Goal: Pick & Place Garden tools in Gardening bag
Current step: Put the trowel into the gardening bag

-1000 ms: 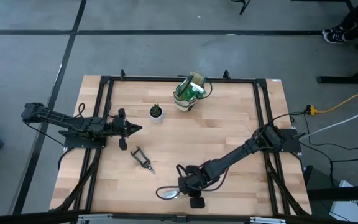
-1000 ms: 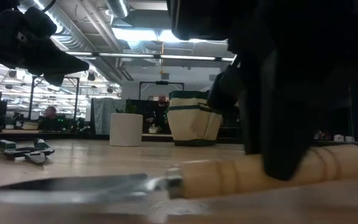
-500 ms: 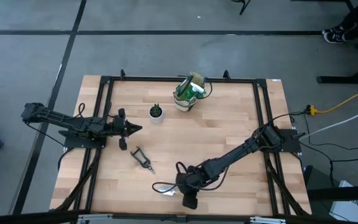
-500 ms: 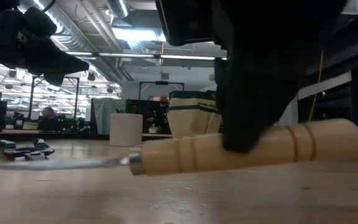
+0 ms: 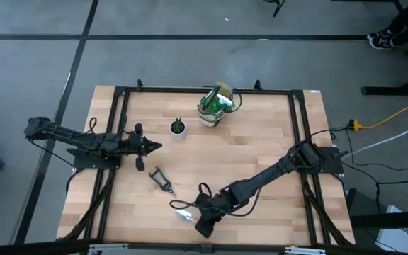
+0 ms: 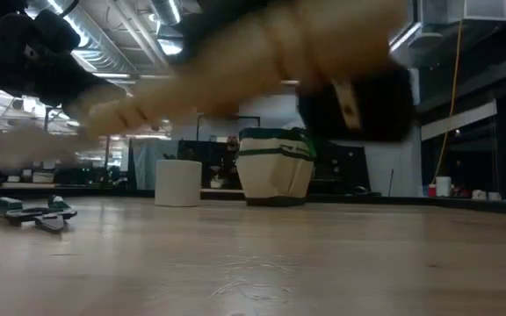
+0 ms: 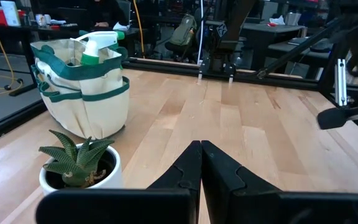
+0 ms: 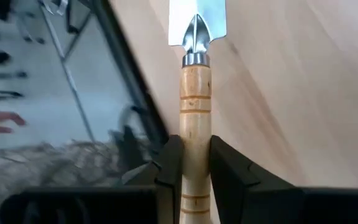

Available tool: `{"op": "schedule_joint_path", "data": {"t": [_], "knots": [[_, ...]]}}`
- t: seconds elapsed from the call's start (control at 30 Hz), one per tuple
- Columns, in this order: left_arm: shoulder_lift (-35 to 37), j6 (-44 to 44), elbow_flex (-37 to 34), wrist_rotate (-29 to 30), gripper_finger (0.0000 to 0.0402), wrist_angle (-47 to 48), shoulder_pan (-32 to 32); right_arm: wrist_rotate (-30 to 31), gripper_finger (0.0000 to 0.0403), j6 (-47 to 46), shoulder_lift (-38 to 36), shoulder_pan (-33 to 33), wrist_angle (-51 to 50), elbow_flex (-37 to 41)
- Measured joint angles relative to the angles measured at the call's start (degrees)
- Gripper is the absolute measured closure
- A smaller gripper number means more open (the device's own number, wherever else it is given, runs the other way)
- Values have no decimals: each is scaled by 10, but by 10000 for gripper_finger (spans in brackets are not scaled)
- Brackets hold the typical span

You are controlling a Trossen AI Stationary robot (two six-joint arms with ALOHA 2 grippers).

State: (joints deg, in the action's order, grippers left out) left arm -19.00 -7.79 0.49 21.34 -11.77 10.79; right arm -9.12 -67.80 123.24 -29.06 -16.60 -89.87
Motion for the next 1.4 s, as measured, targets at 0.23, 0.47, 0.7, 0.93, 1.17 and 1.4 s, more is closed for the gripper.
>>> {"op": "schedule_joint_path", "data": {"t": [0.23,0.47,0.7,0.93,1.17,1.4], "knots": [[0,0,0,0,398,0,0,3,342,13,0,22,-75,-109],[0,0,0,0,398,0,0,5,342,53,0,67,-184,-236],[0,0,0,0,398,0,0,0,342,119,0,113,-235,-291],[0,0,0,0,398,0,0,-32,342,157,-8,144,-232,-291],[0,0,0,0,398,0,0,-32,342,165,-44,155,-246,-291],[0,0,0,0,398,0,0,-23,342,233,-99,157,-340,-291]]}}
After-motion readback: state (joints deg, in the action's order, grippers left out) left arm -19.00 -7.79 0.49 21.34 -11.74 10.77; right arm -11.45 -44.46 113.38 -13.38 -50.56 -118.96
